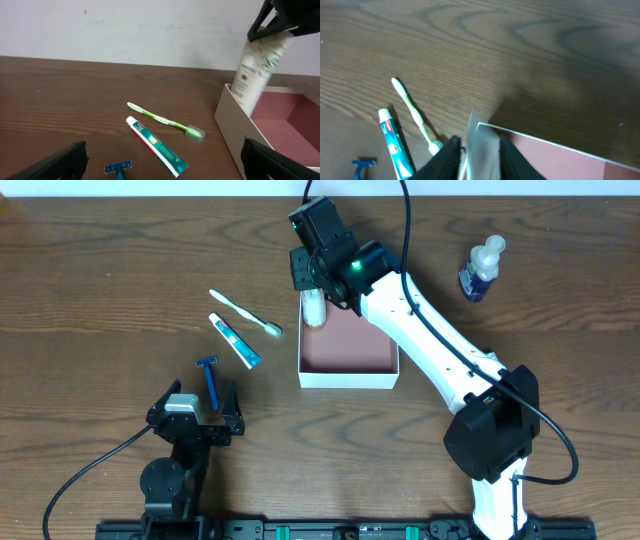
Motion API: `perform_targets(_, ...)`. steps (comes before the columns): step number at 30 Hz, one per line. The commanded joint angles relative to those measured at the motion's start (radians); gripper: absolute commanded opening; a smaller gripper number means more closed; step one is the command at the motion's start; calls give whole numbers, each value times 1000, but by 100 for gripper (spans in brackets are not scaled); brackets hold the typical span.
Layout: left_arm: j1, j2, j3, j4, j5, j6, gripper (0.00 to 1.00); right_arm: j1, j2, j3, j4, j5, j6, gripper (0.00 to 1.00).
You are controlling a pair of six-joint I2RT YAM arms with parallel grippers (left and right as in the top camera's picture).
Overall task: Pack container
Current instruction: 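Release the tube upright in box, move right gripper to soap bottle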
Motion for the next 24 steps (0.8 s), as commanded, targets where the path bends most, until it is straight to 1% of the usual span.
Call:
perform_targets(1, 3, 0, -16, -35, 21, 13, 98, 10, -5, 10, -1, 0, 5, 33)
perform_targets(6, 3, 0, -16, -35, 21, 13, 98, 14, -5, 10, -1, -8, 5, 40)
perform_targets(10, 3, 0, -16, -35, 21, 13, 98, 14, -15, 10, 0, -8, 1, 42)
perform_targets(13, 3, 0, -16, -35, 21, 13, 98, 14, -38, 15, 0, -8, -18, 50)
perform_targets(14, 3, 0, -16, -35, 21, 13, 98, 14, -51, 17, 0, -8, -26, 54)
perform_targets(18, 3, 0, -16, -35, 21, 13, 98, 4, -115, 21, 0, -8, -63, 63)
perform_targets(24, 3, 0, -16, -35, 21, 13, 98, -97, -245, 21, -48, -8, -97, 67)
